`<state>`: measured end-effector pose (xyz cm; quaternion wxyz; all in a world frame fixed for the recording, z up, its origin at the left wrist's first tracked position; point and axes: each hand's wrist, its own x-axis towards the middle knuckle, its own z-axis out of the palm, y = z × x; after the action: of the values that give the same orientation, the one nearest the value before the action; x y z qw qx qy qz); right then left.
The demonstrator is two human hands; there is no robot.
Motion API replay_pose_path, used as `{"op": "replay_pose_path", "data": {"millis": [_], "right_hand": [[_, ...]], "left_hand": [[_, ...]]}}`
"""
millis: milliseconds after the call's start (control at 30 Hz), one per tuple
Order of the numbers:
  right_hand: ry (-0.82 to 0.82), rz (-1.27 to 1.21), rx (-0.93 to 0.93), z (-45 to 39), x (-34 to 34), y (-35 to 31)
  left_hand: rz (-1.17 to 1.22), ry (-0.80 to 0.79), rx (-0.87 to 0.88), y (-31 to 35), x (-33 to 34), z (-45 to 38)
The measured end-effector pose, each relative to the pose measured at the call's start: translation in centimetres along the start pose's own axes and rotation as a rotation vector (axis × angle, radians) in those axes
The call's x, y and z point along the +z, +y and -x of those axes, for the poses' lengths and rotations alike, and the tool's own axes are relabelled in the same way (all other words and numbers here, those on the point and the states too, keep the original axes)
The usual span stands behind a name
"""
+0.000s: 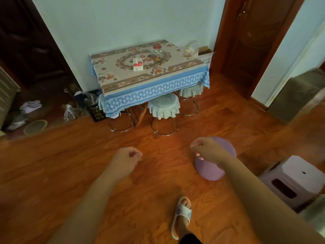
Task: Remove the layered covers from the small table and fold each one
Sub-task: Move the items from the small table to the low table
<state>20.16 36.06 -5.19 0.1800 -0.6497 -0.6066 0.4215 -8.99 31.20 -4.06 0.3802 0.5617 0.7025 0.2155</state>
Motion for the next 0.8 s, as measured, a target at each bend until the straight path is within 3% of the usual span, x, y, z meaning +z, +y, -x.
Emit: {"op": "replay_pose_path", "data": {"millis": [333, 567, 800], "right_hand": [[-0.115, 0.105, -0.07, -25.4, -7.4, -9.1], [-0.196, 0.08, -0.065, -41.6, -8.2, -14.4], [-0.186, 0.057, 0.019, -57.1, -9.3, -17.9]], "left_hand": [[0.082, 0.091, -0.147, 6.0, -4.7, -21.6], [0.225, 0.048, -0.238, 5.7, -6.6, -35.2], [0.213, 0.054, -0.27, 5.3, -10.9, -53.8]]}}
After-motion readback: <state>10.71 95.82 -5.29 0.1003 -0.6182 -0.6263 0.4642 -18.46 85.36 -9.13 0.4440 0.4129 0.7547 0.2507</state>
